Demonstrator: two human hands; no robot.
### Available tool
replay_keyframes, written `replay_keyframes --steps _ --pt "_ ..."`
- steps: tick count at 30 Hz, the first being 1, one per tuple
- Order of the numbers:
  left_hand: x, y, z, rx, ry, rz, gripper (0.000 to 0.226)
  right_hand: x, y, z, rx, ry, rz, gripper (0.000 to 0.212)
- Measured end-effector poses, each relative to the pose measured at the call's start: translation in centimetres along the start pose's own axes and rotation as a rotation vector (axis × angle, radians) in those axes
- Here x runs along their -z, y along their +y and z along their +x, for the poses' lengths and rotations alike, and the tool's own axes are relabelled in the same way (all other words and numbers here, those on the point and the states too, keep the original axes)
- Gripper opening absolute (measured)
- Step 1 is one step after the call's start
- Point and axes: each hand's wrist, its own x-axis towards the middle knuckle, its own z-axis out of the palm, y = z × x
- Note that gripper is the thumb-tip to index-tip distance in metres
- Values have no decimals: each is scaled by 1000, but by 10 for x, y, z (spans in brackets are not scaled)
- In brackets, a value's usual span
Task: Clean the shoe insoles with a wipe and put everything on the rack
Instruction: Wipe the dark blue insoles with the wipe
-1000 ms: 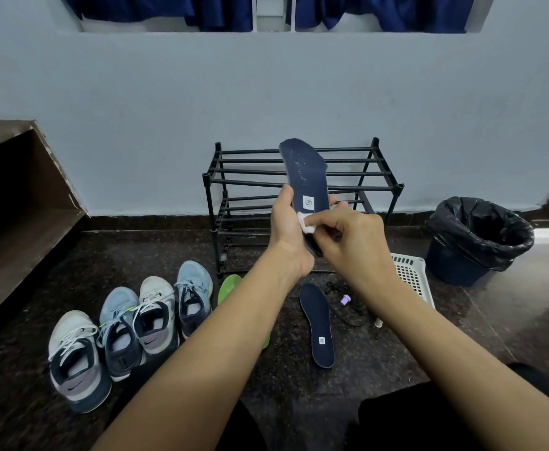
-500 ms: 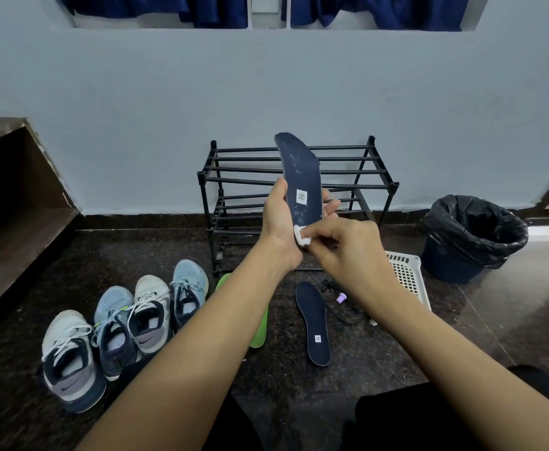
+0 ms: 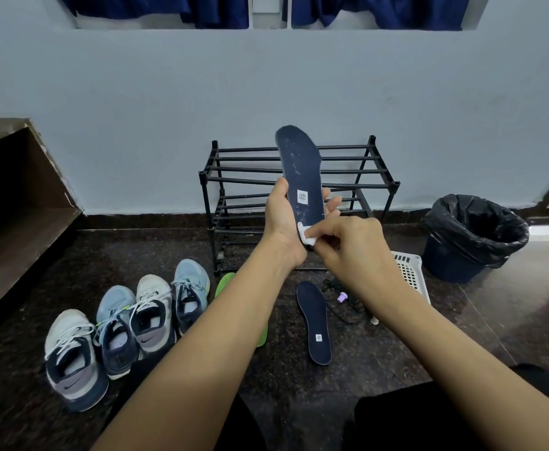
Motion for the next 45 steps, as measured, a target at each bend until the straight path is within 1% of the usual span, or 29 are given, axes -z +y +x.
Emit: replay_keyframes --steps 3,5,7,11,15,17,19,22,24,26,28,30,32,34,36,38,40,42,45 --pt "-3 -7 -1 -1 -15 54 56 -3 1 0 39 63 -19 18" --pt "-5 -14 -3 24 -12 114 60 -6 5 2 46 56 -98 25" --pt "-5 -19 -5 49 -10 151 60 -6 7 3 27 65 -131 27" --pt "-4 -14 -4 88 -6 131 55 -3 6 1 -8 71 -65 21" --pt "-1 -4 0 20 13 63 52 -2 2 -5 -57 -15 -14 18" --pt "0 -2 1 4 22 43 52 -2 1 -7 -42 -5 26 17" --pt "0 -3 1 -18 13 47 51 -3 0 -7 -4 39 49 17" --pt "-2 -9 -4 -7 0 121 53 -5 2 -3 82 66 -54 20" --pt "-3 -14 -7 27 -16 163 54 -5 5 1 93 73 -127 22" --pt "-5 -16 -8 47 -31 161 55 -3 7 2 88 96 -147 22" --pt "-4 -13 -8 51 -50 148 57 -2 5 0 69 116 -106 20" --pt "-2 -9 -6 35 -59 123 58 -1 1 -3 13 117 -15 20" --pt "0 -4 -4 20 -49 91 58 0 -2 -5 -49 58 49 19" --pt "2 -1 -2 6 -46 60 60 1 -4 -6 -58 5 69 16" --pt "3 0 -2 -7 -47 56 62 1 -4 -8 -44 17 79 15" --pt "2 -3 -3 -5 -44 71 63 -2 -4 -8 4 64 51 16" --pt "1 -7 -6 15 -41 93 64 -5 -3 -6 56 91 -37 18" --pt "0 -11 -8 36 -37 118 67 -7 -2 -1 65 105 -99 19" --pt "0 -15 -9 49 -32 125 68 -6 -3 2 62 141 -114 19"
